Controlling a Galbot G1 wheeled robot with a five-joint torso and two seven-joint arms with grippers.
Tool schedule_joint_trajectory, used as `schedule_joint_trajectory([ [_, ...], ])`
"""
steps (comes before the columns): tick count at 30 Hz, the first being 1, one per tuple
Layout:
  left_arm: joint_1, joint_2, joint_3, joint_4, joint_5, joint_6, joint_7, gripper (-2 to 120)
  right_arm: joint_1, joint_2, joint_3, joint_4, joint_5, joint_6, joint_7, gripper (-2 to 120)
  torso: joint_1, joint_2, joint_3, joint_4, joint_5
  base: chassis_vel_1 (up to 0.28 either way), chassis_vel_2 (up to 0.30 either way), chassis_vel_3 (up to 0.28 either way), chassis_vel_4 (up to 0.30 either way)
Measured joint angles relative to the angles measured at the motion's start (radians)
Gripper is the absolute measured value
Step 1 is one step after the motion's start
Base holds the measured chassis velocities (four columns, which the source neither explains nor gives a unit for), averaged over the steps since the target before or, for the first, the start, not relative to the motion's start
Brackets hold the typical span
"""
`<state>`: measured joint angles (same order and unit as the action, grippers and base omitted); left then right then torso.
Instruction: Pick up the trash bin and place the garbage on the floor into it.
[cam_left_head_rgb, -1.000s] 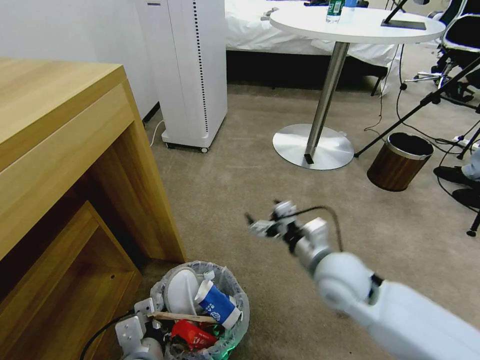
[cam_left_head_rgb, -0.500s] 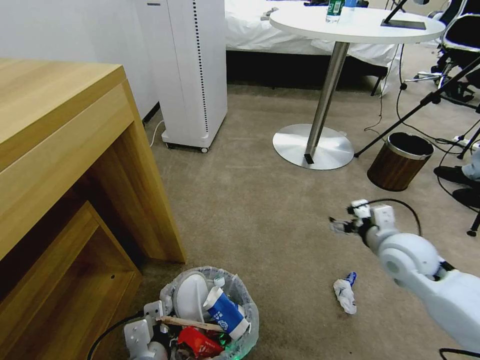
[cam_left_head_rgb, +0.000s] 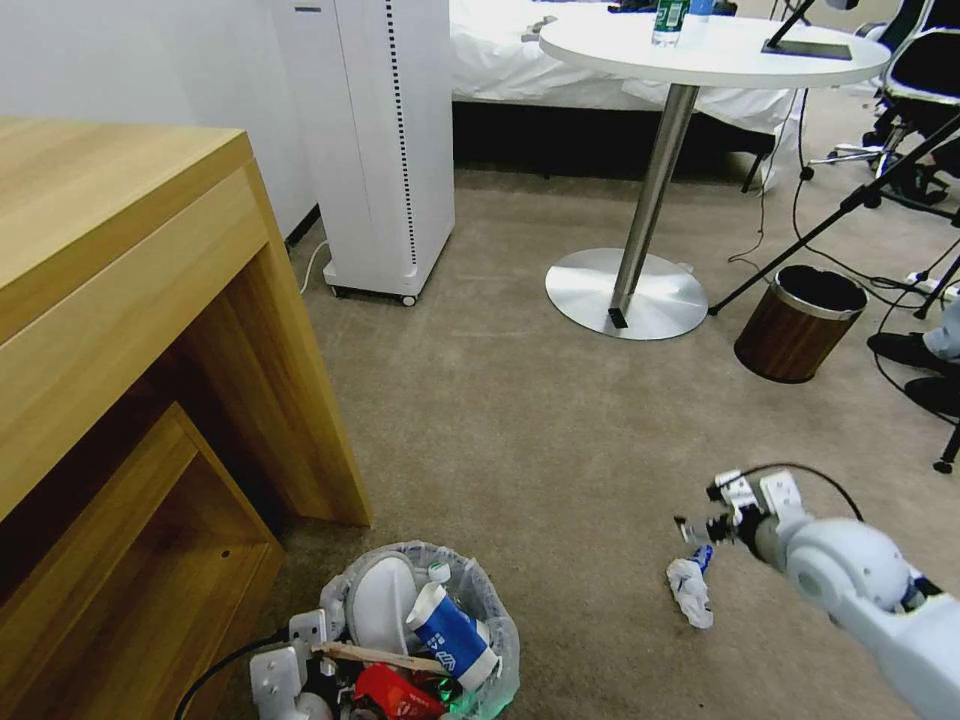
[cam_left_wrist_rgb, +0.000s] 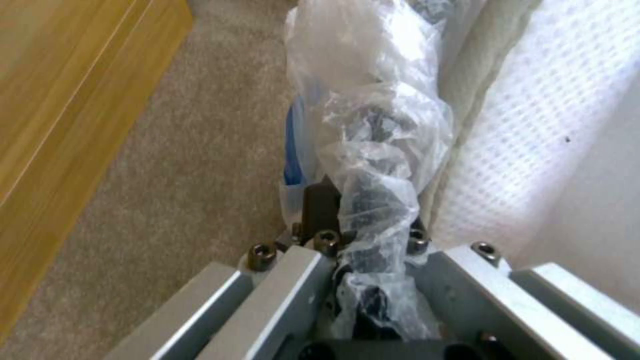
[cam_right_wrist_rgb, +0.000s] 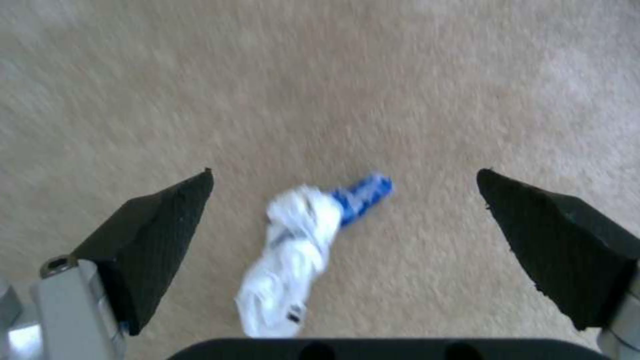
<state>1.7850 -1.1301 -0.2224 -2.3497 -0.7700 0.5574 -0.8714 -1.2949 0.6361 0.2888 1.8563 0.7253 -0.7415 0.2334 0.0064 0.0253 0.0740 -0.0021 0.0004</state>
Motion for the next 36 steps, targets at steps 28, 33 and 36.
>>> schedule_joint_trajectory([
  [28,0.018,-0.041,0.023,0.018,0.032,0.008,0.010,0,0.074,0.052,-0.193,-0.210,-0.175,0.130,0.012,100,0.000,0.000,0.000,0.0001,-0.0005,0.000,0.000,0.000,0.000],
  [33,-0.026,-0.044,0.028,0.007,-0.010,-0.005,0.001,0,0.107,0.053,-0.230,-0.236,-0.179,0.141,0.020,100,0.000,0.000,0.000,-0.0001,-0.0007,0.000,0.000,0.000,0.000],
  [36,-0.045,-0.044,0.030,-0.003,-0.034,-0.010,-0.007,0,0.112,0.054,-0.244,-0.255,-0.188,0.155,0.021,100,0.000,0.000,0.000,0.0000,-0.0006,0.000,0.000,0.000,0.000],
])
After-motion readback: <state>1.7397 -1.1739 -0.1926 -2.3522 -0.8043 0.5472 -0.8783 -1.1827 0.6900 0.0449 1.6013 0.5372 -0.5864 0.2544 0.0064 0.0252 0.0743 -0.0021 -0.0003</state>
